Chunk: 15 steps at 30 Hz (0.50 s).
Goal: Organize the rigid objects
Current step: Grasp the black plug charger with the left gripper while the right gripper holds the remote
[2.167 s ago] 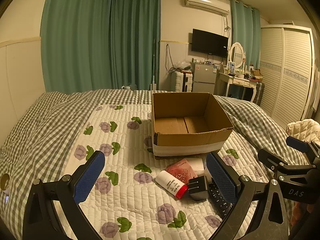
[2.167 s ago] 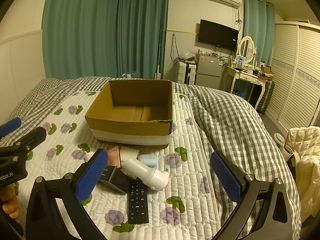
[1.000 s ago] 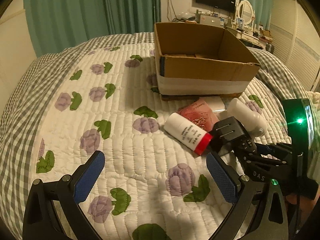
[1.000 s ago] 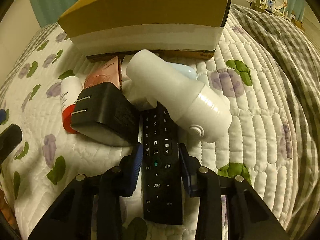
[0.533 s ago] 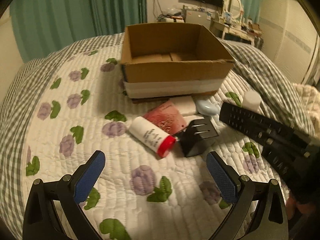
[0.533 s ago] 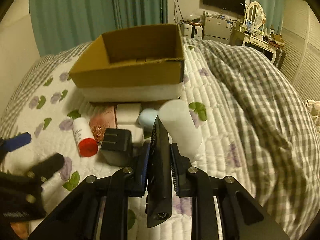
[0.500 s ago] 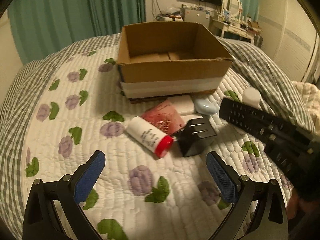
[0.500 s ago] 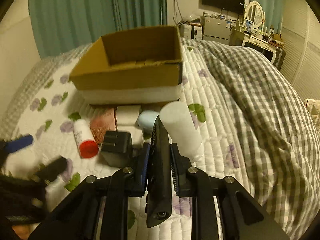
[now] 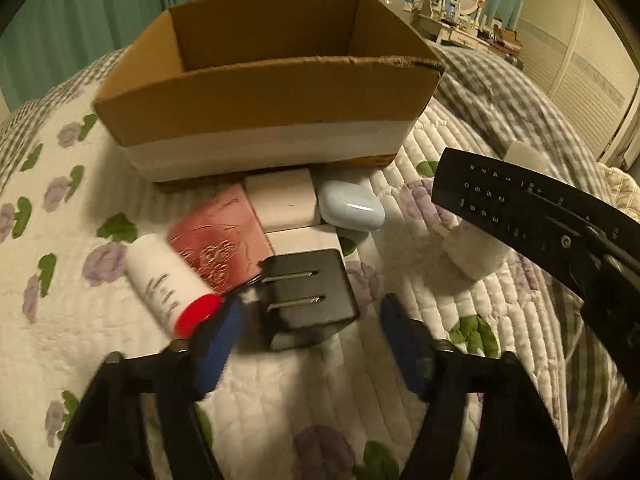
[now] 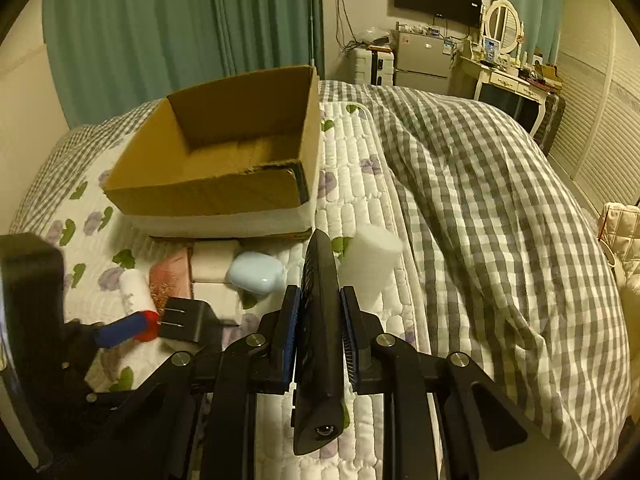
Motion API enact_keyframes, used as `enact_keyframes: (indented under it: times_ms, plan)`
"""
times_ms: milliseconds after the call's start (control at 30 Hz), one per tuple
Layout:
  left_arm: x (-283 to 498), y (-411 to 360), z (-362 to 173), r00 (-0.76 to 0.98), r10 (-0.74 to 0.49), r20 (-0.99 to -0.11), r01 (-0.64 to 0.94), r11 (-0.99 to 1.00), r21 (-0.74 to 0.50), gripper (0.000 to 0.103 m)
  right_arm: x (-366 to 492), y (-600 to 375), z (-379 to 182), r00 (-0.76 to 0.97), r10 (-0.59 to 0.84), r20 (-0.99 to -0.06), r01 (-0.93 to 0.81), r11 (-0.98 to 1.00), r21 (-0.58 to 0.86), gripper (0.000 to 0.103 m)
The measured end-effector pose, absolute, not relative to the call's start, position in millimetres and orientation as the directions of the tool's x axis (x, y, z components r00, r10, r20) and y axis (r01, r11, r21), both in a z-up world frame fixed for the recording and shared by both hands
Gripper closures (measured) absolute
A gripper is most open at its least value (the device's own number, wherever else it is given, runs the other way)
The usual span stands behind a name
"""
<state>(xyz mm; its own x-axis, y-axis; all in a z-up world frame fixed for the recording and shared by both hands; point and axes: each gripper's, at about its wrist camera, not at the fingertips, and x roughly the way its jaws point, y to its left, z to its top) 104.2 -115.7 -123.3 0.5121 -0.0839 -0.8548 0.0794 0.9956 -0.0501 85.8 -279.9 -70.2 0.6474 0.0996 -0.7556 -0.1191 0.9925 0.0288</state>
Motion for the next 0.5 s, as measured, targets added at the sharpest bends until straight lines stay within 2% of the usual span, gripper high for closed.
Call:
enact_keyframes:
  times_ms: [33, 267, 500]
  plan:
    - [105.0, -116.7, -124.9, 0.512, -0.073, -0.856, 0.076, 0.996, -0.039, 0.052, 87.1, -279.7, -72.7, 0.646, 0.1, -0.757, -0.121, 0.992, 0.028, 0.084]
    - [93.6, -107.9, -113.6, 0.532, -0.076, -0.843, 0.069, 0.997, -0.046, 0.058, 87.4, -284.0, -73.6, 0.659, 0.12, -0.743, -0.119, 0.991, 0.054, 0.084]
    - [70.1, -92.1, -66.5, 0.587, -0.121, -0.8, 0.088, 0.992, -0.085, 0.06, 75.5, -281.4, -44.1, 0.692, 0.135, -0.709, -0.121, 0.99, 0.07, 0.084]
